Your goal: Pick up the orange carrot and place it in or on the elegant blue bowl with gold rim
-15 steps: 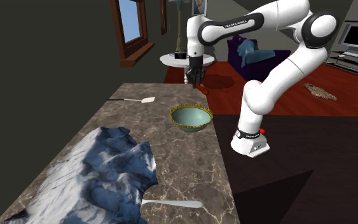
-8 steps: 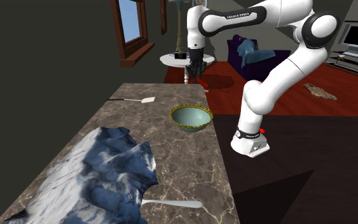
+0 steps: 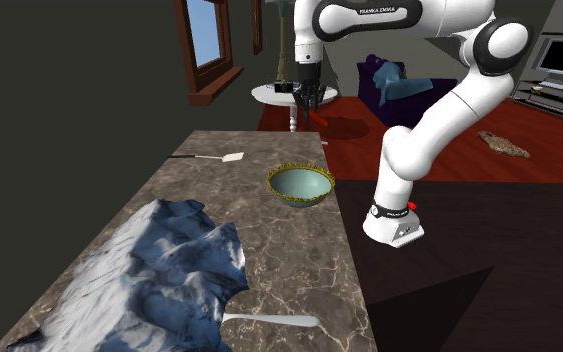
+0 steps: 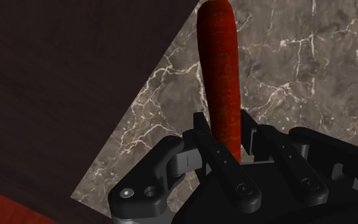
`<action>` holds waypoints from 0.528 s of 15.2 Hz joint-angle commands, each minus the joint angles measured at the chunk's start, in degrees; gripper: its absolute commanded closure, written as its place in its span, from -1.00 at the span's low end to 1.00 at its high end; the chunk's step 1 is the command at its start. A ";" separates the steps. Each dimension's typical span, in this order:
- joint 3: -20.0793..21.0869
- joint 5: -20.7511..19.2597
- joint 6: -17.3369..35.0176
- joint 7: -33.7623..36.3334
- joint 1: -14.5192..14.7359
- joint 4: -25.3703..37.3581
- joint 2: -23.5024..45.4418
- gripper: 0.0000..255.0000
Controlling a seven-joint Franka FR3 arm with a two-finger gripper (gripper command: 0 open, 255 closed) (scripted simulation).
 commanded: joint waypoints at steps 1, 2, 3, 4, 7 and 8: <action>1.33 0.88 -0.59 1.46 0.47 0.01 -0.49 1.00; 2.56 1.72 -0.62 2.86 0.91 -0.48 -0.96 1.00; 3.80 2.58 -0.62 4.25 1.36 -0.90 -1.36 1.00; 5.02 3.46 -0.61 5.66 1.85 -1.27 -1.68 1.00; 8.73 6.18 -0.41 9.84 3.35 -2.00 -2.24 1.00; 9.95 7.10 -0.30 11.23 3.88 -2.12 -2.29 1.00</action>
